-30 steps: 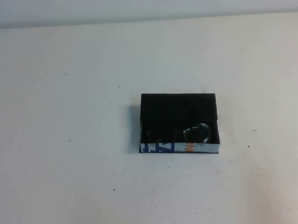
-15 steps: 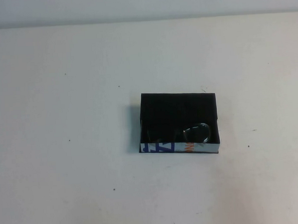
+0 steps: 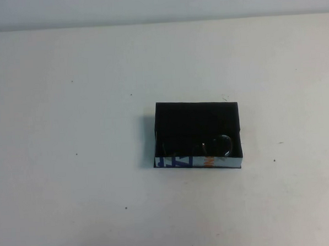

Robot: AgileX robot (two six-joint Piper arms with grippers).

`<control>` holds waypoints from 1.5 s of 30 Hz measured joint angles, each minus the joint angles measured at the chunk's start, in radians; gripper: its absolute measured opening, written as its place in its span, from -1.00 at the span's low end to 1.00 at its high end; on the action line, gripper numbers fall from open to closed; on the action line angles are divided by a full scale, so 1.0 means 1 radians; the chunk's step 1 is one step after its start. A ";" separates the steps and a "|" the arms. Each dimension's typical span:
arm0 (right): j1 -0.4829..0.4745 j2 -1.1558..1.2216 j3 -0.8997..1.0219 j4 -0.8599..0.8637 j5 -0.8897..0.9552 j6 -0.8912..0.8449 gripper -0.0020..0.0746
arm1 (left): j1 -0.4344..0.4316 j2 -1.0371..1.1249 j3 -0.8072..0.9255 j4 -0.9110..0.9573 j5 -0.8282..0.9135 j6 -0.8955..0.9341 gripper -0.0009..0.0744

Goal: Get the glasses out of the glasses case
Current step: Pick up the glasses from the glasses case

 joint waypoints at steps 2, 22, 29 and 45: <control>0.030 0.114 -0.090 0.000 0.078 -0.042 -0.99 | 0.000 0.000 0.000 0.000 0.000 0.000 -0.99; 0.286 0.956 -0.752 0.000 0.519 -0.776 -0.99 | 0.000 0.000 0.000 0.000 0.000 0.000 -0.99; 0.330 1.152 -0.920 0.003 0.531 -0.780 -0.65 | 0.000 0.000 0.000 0.000 0.000 0.000 -0.99; 0.374 1.262 -0.955 -0.036 0.501 -0.784 -0.02 | 0.000 0.000 0.000 0.000 0.000 0.000 -0.99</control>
